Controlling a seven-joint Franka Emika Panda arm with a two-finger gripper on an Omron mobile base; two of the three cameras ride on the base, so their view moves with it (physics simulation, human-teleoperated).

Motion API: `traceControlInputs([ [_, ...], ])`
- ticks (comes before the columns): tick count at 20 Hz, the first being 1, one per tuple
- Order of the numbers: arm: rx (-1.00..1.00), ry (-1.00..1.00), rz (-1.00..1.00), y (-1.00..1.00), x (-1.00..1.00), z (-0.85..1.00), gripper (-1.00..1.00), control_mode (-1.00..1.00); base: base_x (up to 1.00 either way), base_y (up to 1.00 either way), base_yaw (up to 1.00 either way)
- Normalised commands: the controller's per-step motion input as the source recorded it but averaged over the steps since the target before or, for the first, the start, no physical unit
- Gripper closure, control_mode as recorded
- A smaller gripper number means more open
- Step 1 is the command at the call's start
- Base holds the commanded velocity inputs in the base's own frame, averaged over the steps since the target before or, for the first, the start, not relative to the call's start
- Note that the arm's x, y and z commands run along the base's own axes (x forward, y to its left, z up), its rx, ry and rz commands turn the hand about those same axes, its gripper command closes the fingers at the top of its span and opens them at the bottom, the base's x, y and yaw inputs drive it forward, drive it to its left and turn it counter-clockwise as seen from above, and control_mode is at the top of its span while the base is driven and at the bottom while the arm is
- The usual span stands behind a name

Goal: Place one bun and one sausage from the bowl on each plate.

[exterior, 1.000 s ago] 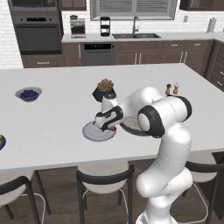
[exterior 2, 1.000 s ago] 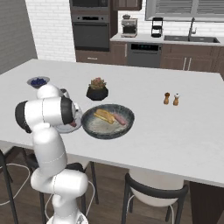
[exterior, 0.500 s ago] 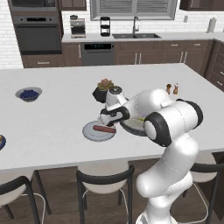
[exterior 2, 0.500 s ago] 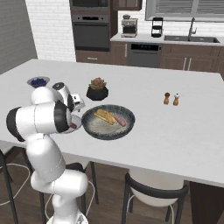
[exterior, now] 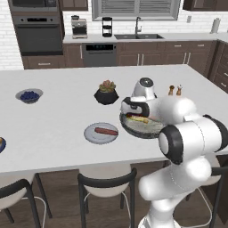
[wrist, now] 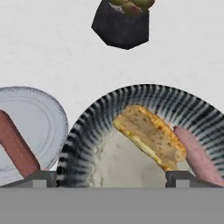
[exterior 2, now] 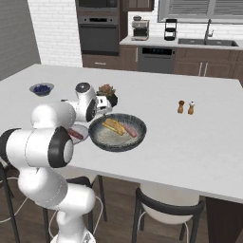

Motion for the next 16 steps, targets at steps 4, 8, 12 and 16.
traceControlInputs([
  [4,-0.04,0.33,0.12,-0.92,0.17,-0.11,-1.0,-1.0,0.0,0.0,0.0],
  [8,-0.26,0.32,0.4,-0.14,0.13,-0.59,-1.0,-1.0,0.0,0.0,0.0],
  [12,-0.22,-0.01,0.17,0.01,0.07,-0.55,-1.0,-1.0,0.0,0.0,0.0],
  [16,-0.09,-0.07,0.08,-0.05,0.21,-0.47,-1.0,-1.0,0.0,0.0,0.0],
])
